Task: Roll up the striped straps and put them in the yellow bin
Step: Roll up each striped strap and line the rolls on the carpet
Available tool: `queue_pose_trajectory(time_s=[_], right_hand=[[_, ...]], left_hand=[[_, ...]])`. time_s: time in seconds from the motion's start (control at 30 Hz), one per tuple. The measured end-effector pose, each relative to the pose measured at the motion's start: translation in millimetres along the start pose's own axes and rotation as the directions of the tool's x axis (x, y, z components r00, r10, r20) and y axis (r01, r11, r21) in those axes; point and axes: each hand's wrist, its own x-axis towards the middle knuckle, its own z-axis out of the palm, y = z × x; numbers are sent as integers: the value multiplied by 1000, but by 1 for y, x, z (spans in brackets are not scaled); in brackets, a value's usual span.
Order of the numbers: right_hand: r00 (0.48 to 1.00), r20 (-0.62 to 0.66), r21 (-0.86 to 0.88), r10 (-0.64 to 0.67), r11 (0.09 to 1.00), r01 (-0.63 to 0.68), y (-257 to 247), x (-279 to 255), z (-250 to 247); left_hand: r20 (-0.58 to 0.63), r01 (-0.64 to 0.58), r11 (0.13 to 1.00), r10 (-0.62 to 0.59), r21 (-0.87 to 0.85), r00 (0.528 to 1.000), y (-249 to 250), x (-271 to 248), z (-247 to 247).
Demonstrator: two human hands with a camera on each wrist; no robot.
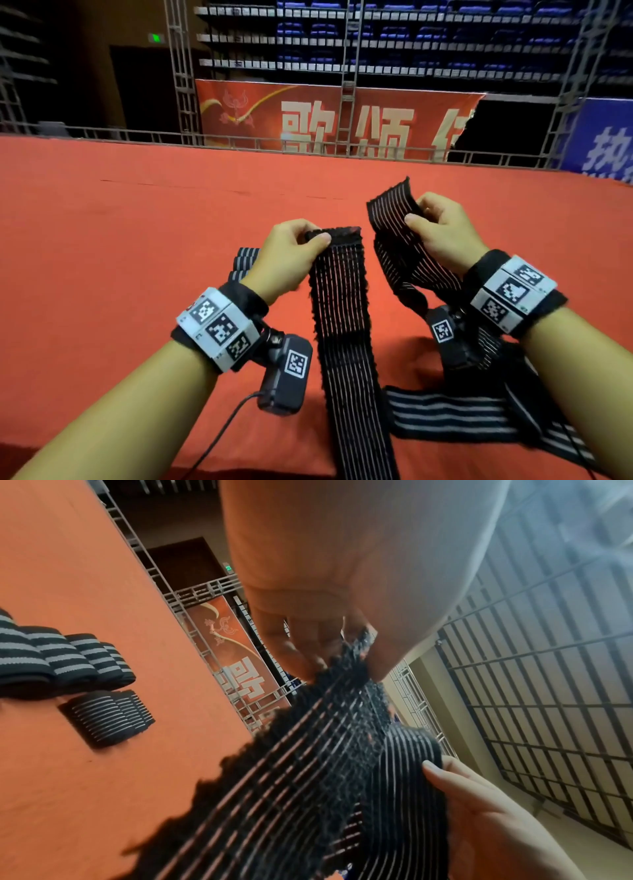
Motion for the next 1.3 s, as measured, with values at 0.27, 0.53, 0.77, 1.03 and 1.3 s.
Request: queue_pose_trajectory(time_s=[0.27, 0.53, 0.77, 1.03, 1.3], right_hand=[[990, 133, 152, -43, 988, 23, -50, -37, 13], [947, 281, 303, 158, 921, -244, -37, -54, 20], [898, 319, 290, 302, 871, -396, -17, -55, 13], [889, 439, 49, 128, 985, -165, -14, -46, 21], [931, -89, -268, 354, 892, -365, 42, -11, -17]], left_hand=[[172, 41, 960, 7, -276, 985, 33, -5, -15], [120, -58, 981, 81, -187, 989, 44, 2, -10], [128, -76, 987, 94, -142, 987, 45, 9, -11], [160, -45, 983, 74, -180, 984, 45, 9, -5], [81, -29, 987, 42, -160, 996, 33, 13, -17]])
